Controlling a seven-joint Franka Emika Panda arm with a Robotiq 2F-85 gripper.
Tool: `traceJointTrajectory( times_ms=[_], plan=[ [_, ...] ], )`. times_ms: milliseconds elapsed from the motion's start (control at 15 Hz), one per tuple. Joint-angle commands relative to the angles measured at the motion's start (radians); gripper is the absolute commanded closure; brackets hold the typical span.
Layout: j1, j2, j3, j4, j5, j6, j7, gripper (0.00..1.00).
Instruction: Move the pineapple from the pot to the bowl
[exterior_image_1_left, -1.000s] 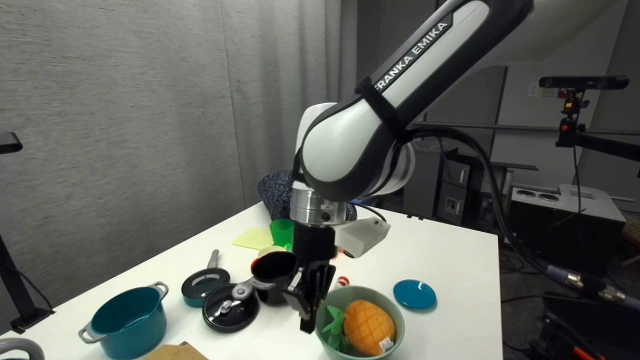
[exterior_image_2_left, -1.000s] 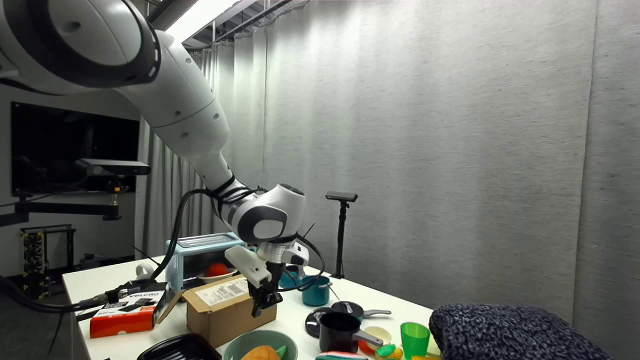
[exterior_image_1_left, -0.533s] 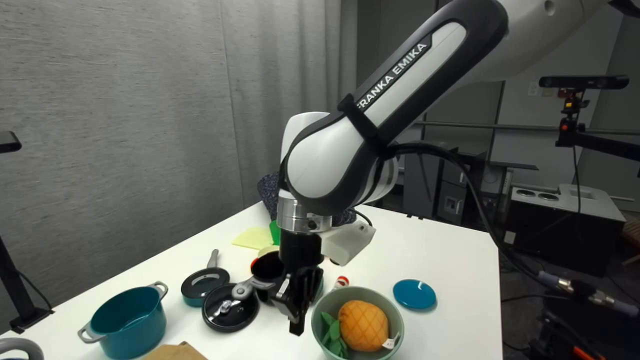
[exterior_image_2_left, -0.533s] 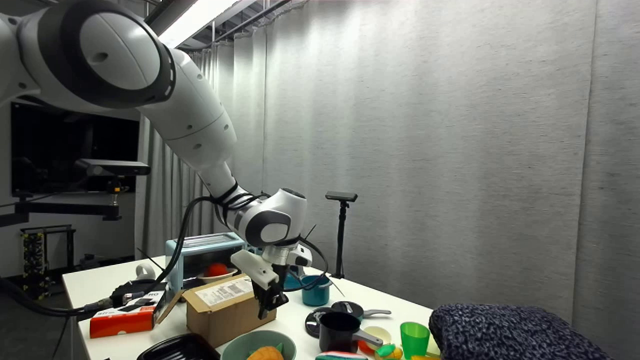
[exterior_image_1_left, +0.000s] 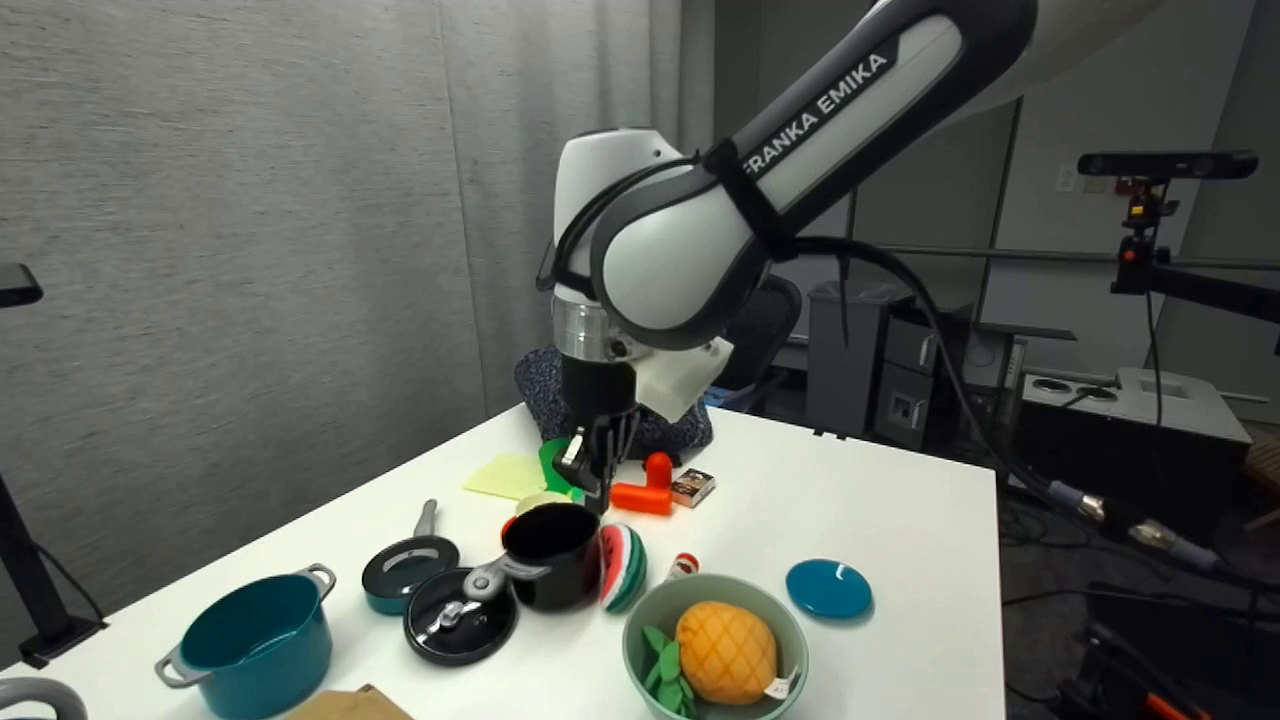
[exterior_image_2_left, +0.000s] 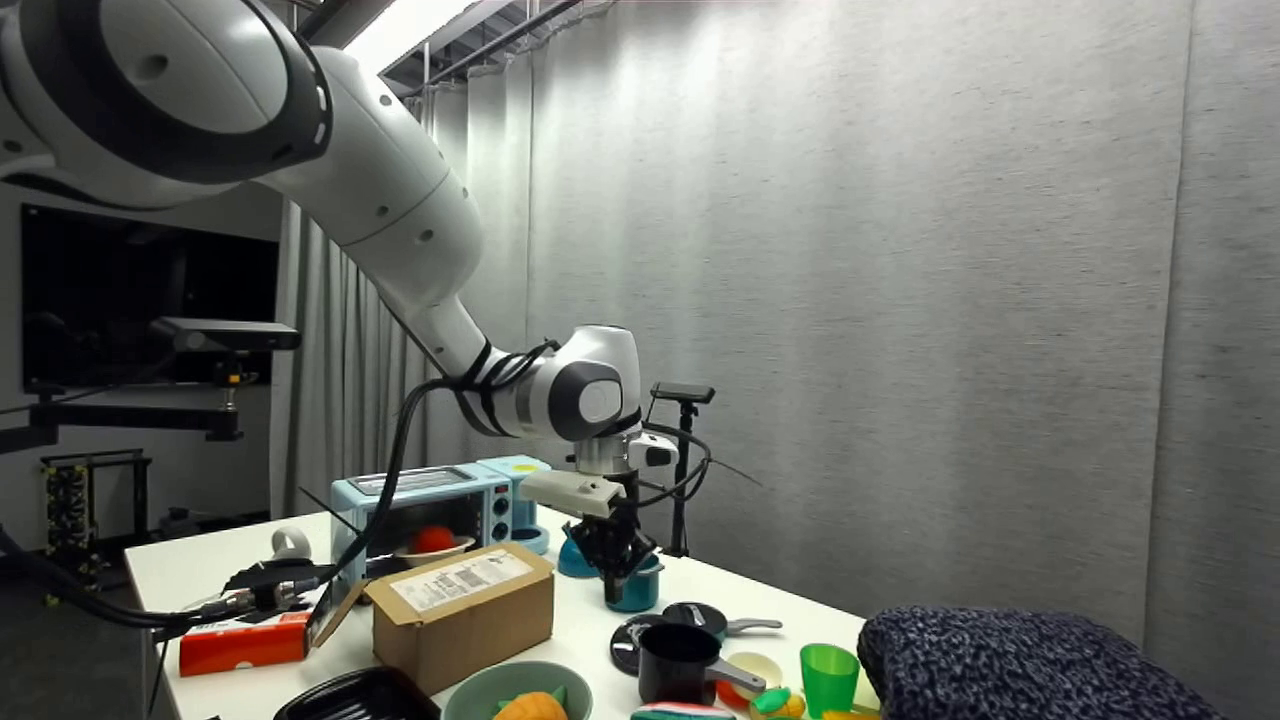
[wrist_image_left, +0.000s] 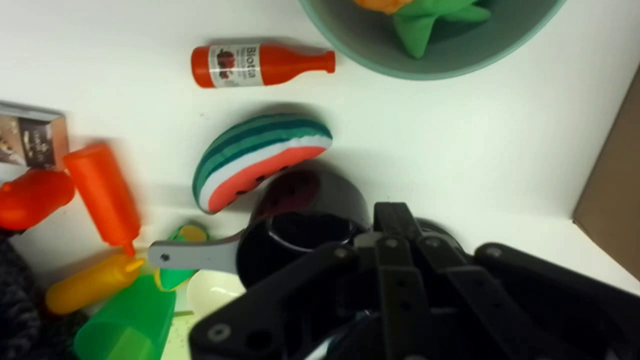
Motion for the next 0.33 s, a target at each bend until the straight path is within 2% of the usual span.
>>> traceJointTrajectory(
  times_ms=[0,67,133,267],
  plan=[
    [0.004,-0.069,0.006,0.036,-0.013,-0.102,-0.004,1.00],
    [0.007,-0.087,0.008,0.042,-0.016,-0.117,0.001,1.00],
    [-0.003,-0.048,0.009,0.034,-0.006,-0.069,0.001,0.99],
    [-0.001,-0.078,0.015,0.040,-0.006,-0.097,0.001,0.99]
  ],
)
